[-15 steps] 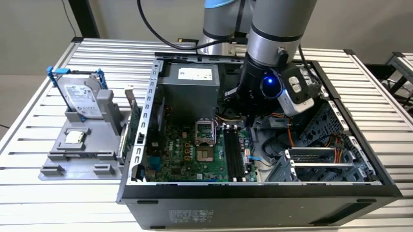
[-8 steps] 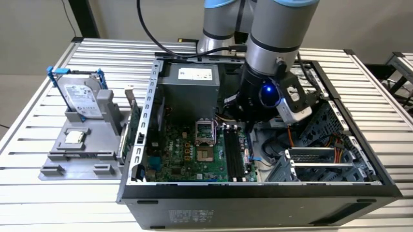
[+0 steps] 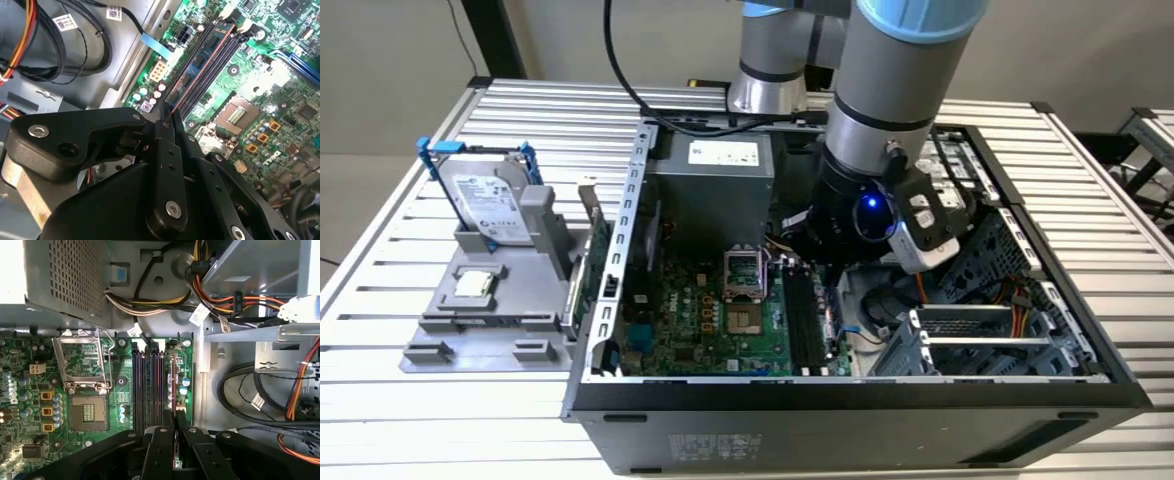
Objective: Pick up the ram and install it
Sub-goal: 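Insert the ram into the slot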
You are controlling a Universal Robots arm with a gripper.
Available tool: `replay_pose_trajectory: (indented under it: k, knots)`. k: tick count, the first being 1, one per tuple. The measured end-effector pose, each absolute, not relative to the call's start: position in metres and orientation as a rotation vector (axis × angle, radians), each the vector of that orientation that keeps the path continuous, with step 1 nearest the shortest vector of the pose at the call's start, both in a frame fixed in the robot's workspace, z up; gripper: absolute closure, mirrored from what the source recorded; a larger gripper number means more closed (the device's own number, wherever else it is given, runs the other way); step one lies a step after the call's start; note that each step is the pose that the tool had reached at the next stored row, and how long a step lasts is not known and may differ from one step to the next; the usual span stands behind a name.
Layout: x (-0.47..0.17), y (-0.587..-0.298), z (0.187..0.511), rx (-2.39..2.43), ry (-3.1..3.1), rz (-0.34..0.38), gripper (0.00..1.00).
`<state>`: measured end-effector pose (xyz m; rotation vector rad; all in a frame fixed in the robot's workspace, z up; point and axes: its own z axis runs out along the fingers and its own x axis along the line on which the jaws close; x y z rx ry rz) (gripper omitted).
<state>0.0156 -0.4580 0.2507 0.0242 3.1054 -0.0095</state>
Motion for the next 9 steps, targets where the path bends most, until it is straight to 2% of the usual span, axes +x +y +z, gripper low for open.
replay_pose_trajectory:
  k: [9]
  knots:
    - [0.014,-0.458,0.236,0.019,3.105,-0.011,1.0]
